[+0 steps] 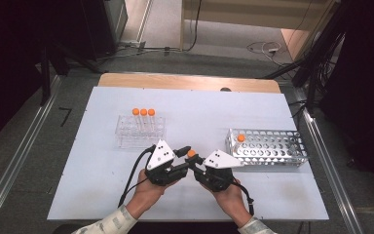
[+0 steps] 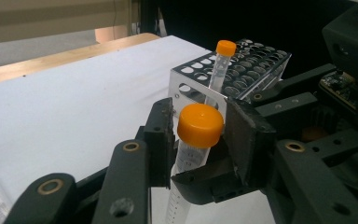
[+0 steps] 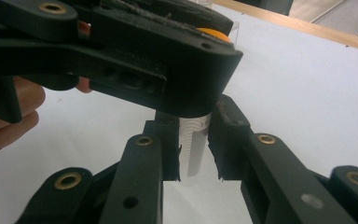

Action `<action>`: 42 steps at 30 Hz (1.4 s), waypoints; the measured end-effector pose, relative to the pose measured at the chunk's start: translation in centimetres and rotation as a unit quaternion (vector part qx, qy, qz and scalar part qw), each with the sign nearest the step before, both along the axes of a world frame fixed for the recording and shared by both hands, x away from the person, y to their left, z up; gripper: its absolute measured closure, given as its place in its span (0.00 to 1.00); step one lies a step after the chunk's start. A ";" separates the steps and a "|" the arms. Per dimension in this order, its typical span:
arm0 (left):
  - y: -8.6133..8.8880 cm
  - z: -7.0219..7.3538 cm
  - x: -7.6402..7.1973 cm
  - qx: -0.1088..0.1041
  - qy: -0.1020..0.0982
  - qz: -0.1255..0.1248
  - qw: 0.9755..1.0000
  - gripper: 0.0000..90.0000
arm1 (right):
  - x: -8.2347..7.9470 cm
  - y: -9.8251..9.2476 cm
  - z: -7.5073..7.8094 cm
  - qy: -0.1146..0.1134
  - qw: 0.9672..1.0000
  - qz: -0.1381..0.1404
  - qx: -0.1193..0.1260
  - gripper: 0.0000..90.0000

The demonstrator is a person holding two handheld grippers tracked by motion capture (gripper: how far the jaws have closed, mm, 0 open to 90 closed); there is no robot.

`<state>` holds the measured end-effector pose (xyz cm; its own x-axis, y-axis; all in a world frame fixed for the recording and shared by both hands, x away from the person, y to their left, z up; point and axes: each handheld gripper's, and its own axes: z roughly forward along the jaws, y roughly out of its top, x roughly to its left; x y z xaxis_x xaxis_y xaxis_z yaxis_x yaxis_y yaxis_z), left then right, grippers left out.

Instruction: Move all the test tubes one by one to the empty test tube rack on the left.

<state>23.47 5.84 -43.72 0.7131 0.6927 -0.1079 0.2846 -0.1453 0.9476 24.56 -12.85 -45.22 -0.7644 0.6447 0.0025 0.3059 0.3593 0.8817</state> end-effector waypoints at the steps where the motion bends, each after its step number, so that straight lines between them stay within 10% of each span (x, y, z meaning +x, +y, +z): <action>1: 0.0 0.0 0.0 0.000 0.000 0.000 1.000 0.71 | 0.0 0.0 0.0 0.000 1.000 0.000 0.000 0.80; 11: 0.1 0.0 0.0 0.003 -0.002 0.003 1.000 0.77 | -0.1 -0.1 0.0 0.002 1.000 0.000 0.002 0.79; 28: 2.0 0.8 0.5 -0.017 0.003 0.033 0.999 0.77 | 0.0 -2.2 0.7 0.015 1.000 -0.014 0.004 0.35; 42: 5.0 1.7 1.1 -0.026 0.003 0.075 0.997 0.77 | -0.4 -6.2 1.2 0.013 0.998 -0.055 0.013 0.33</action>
